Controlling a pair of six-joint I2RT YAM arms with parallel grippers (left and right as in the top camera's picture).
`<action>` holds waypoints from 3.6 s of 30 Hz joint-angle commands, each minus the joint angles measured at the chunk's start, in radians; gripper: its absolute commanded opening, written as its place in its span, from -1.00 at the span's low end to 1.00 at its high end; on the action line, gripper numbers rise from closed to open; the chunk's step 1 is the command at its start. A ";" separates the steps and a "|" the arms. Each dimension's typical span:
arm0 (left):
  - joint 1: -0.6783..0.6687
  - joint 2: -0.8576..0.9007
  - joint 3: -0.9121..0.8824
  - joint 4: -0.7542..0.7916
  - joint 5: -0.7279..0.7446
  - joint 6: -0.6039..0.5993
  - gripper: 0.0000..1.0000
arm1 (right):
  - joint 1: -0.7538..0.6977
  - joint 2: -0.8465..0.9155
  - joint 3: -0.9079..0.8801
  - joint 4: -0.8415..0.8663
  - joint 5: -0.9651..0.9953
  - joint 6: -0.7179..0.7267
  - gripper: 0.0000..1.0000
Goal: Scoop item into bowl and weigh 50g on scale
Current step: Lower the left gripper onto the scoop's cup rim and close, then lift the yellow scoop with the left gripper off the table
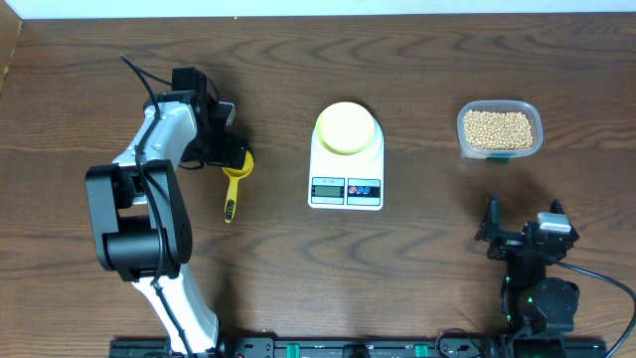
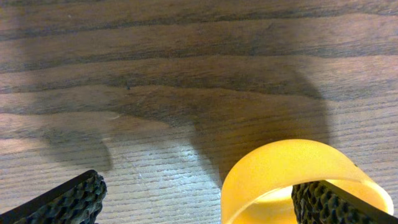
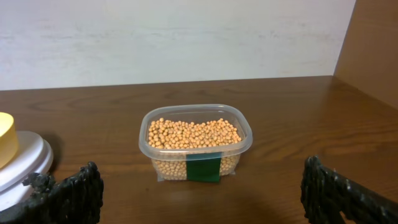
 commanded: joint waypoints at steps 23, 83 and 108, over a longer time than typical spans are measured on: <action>0.000 0.018 -0.055 0.023 0.005 0.013 0.95 | 0.008 -0.008 -0.002 -0.002 0.015 0.014 0.99; 0.000 0.018 -0.055 0.027 0.006 0.013 -0.84 | 0.008 -0.008 -0.002 -0.002 0.015 0.014 0.99; 0.000 -0.031 -0.053 -0.014 0.006 -0.006 -0.85 | 0.008 -0.008 -0.002 -0.002 0.015 0.014 0.99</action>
